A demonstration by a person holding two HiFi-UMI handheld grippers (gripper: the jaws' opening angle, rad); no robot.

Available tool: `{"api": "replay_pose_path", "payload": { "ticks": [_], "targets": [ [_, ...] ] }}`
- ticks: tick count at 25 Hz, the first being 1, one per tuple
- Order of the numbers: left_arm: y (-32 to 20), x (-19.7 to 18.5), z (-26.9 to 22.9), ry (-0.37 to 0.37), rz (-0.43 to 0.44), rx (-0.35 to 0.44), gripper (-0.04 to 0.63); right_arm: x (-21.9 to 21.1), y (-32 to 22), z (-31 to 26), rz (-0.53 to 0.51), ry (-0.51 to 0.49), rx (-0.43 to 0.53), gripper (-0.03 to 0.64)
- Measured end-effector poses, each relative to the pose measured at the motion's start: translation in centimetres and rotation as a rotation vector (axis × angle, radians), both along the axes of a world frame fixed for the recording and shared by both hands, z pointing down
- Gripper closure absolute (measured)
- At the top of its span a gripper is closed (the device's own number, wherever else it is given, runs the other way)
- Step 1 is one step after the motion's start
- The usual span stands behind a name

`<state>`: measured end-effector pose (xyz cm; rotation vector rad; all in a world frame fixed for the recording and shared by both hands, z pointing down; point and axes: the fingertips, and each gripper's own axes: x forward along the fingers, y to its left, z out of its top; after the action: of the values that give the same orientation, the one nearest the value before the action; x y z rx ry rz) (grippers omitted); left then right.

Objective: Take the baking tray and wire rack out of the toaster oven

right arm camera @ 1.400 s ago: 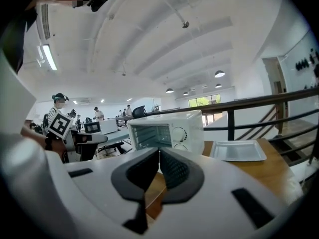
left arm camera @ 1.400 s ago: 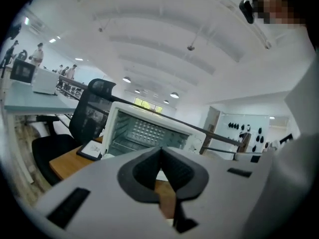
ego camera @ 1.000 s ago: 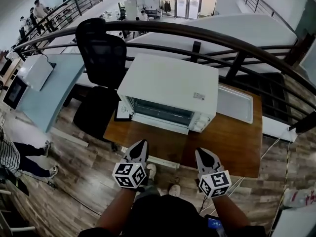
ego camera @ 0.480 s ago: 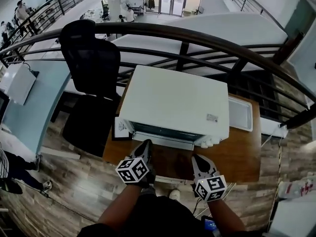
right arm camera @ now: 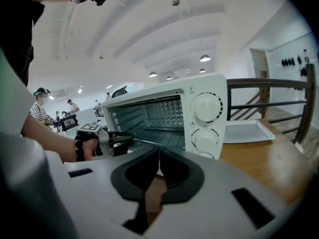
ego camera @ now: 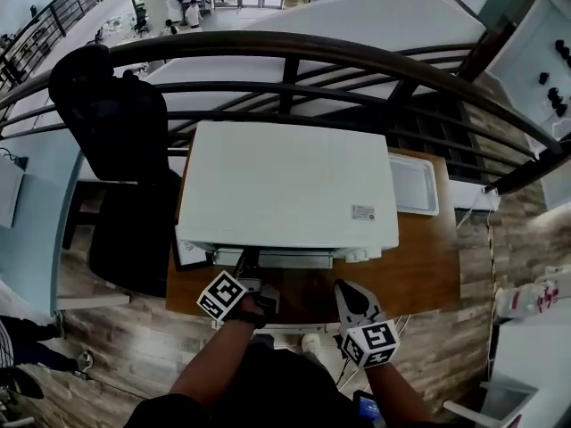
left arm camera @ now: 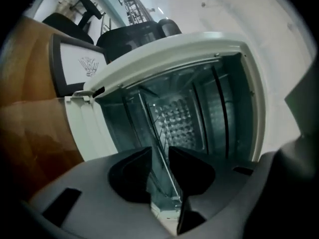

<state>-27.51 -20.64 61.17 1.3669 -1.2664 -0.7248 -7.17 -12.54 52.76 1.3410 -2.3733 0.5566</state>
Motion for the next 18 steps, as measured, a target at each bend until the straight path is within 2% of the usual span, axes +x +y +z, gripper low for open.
{"api": "replay_pose_path", "payload": {
  "ticks": [3, 7, 18],
  "targets": [
    [-1.2, -0.4, 0.6, 0.044, -0.027, -0.006, 0.489, 1.2, 0.2, 0.5, 0.037, 0.006, -0.024, 0.613],
    [-2.6, -0.3, 0.9, 0.037, -0.004, -0.004, 0.523, 1.5, 0.6, 0.5, 0.030, 0.046, -0.022, 0.613],
    [-4.3, -0.1, 0.7, 0.094, -0.011, 0.040, 0.581, 2.3, 0.9, 0.5, 0.041, 0.063, -0.034, 0.614]
  ]
}}
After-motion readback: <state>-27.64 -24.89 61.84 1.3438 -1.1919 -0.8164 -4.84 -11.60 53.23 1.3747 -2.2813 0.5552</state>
